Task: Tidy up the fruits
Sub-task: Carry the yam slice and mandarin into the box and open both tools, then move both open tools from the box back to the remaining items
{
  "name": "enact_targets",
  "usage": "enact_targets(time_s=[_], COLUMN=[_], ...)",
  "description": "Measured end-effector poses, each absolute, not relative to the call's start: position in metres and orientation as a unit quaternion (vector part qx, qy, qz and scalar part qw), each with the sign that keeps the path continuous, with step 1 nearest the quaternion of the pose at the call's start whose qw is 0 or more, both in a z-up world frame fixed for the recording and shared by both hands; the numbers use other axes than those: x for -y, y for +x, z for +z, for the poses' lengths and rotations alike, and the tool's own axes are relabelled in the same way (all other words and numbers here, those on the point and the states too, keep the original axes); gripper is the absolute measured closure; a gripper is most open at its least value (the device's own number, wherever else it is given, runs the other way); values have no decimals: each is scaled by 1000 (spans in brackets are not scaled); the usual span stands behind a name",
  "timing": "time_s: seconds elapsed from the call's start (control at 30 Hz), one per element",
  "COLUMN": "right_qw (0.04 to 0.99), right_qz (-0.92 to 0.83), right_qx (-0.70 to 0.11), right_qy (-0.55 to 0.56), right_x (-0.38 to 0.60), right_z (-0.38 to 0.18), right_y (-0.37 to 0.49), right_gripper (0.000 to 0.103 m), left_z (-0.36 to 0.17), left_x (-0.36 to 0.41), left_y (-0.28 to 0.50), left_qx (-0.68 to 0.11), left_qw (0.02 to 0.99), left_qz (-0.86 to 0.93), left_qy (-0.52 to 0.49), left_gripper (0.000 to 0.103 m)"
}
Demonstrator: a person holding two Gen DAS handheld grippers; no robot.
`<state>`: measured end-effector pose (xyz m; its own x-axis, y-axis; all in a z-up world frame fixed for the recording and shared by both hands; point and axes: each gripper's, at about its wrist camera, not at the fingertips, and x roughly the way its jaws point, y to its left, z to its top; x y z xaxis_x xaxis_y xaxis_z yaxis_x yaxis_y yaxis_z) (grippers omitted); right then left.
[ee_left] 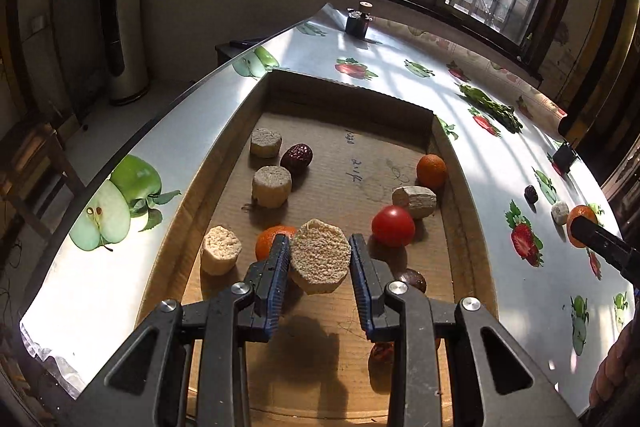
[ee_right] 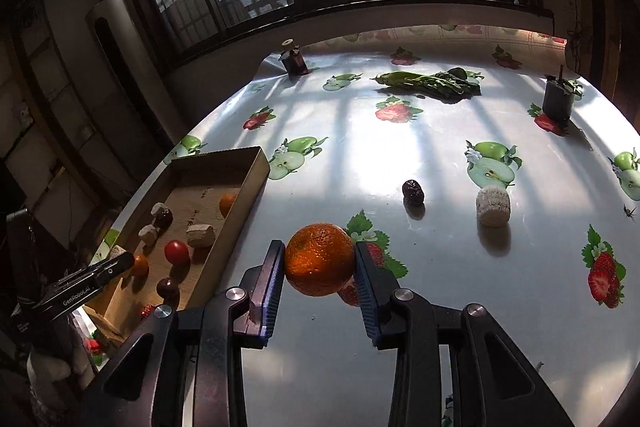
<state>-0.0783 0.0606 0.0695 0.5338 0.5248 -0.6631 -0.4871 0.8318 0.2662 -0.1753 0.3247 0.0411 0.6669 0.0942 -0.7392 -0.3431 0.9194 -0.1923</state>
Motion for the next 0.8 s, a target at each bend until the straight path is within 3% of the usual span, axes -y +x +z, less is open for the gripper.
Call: enact_targets(time_s=[0.43,0.63,0.7,0.77,0.8], right_qw=[831,835,837,840,840], right_qz=[368,362,361,362,363], right_qx=[-412,-408,-406,-400,-398], right_qy=[-61,-78,-69,-60,-56], right_x=[-178,-189,-188,-185,-183], right_z=[36,30,32,34,36], right_y=[-108,-110,-110,-111,-111], right_gripper=[65,65,62,49,48], left_z=[40,47,52,57,60], left_x=[-338,-351,-353,-353,-353], left_y=[-184,-189,-193,-197,-199], left_qx=[-382,-369,-362,-355,-352], left_qw=[901,900,902,904,905], left_qz=[140,144,146,150,151], left_qy=[-148,-179,-184,-183,-184], left_gripper=[73,64,59,54,53])
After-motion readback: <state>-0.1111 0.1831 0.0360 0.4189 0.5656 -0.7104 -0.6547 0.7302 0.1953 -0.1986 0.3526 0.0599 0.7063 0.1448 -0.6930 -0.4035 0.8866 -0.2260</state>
